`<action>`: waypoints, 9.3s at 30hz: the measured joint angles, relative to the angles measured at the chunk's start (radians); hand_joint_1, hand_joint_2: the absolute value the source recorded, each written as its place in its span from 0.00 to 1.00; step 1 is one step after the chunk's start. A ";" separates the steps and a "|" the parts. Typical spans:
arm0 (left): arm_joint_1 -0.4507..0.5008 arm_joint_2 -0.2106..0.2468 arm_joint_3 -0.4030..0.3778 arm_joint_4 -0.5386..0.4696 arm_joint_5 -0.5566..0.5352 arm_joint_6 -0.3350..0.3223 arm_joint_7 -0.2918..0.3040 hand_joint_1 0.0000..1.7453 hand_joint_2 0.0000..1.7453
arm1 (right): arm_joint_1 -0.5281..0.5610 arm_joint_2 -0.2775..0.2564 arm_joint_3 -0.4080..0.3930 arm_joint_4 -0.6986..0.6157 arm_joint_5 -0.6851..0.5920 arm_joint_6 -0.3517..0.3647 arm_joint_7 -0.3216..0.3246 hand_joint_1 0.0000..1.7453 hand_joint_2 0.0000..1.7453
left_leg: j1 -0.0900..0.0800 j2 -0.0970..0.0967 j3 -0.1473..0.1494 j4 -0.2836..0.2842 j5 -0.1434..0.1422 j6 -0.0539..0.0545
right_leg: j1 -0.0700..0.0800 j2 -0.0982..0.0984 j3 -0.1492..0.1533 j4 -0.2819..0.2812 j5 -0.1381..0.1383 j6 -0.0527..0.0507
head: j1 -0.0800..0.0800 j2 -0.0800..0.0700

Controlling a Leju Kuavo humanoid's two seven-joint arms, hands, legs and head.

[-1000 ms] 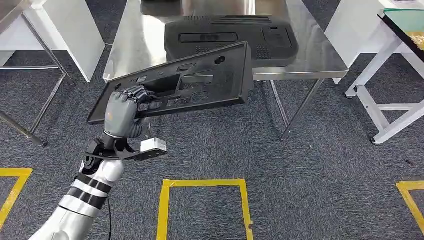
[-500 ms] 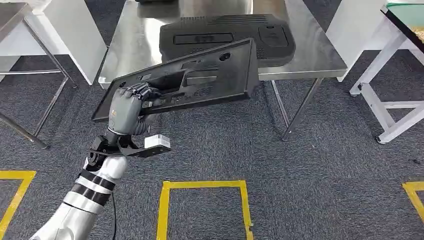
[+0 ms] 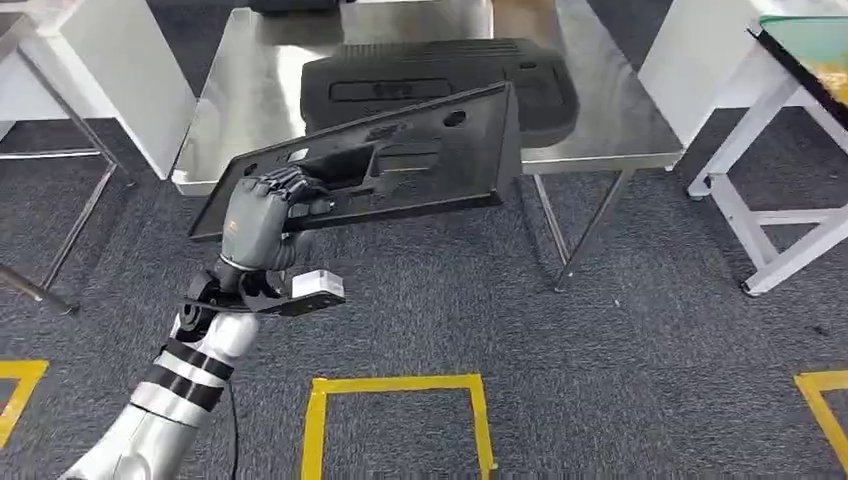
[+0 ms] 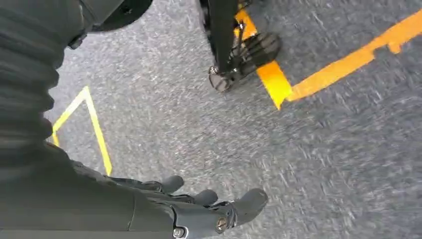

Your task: Take the parts from the cabinet and place them on the table.

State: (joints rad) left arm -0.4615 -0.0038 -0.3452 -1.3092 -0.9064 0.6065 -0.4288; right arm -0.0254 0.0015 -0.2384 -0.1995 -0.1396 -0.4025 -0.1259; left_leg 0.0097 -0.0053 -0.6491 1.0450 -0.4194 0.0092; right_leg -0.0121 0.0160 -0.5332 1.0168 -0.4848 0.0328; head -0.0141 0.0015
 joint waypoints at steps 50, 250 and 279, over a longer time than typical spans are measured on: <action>-0.076 -0.050 -0.024 0.040 -0.003 -0.023 0.011 1.00 1.00 | 0.001 0.000 -0.003 0.000 0.030 0.007 0.002 0.00 1.00 | -0.009 -0.006 0.039 0.061 -0.061 -0.006 | -0.003 -0.015 -0.077 -0.025 0.084 -0.029 | 0.001 0.000; -0.356 -0.077 -0.369 0.459 -0.220 -0.491 0.132 0.00 0.00 | -0.004 0.001 -0.157 -0.002 0.195 0.065 -0.007 0.00 0.00 | -0.004 0.000 0.030 -0.054 0.028 0.052 | -0.003 -0.012 -0.022 0.000 -0.003 0.019 | 0.009 0.000; -0.320 -0.043 -0.377 0.409 -0.174 -0.491 0.137 0.00 0.00 | -0.004 -0.004 -0.192 -0.004 0.221 0.066 -0.008 0.00 0.00 | -0.010 -0.004 0.083 -0.014 -0.051 0.022 | -0.007 -0.013 -0.093 -0.021 0.117 0.033 | 0.009 0.000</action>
State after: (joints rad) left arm -0.7817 -0.0473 -0.7225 -0.9007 -1.0799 0.1156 -0.2922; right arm -0.0292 -0.0023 -0.4303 -0.2033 0.0809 -0.3368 -0.1335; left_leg -0.0002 -0.0090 -0.5658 1.0310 -0.4707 0.0316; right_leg -0.0195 0.0032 -0.6259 0.9955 -0.3673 0.0662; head -0.0053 0.0015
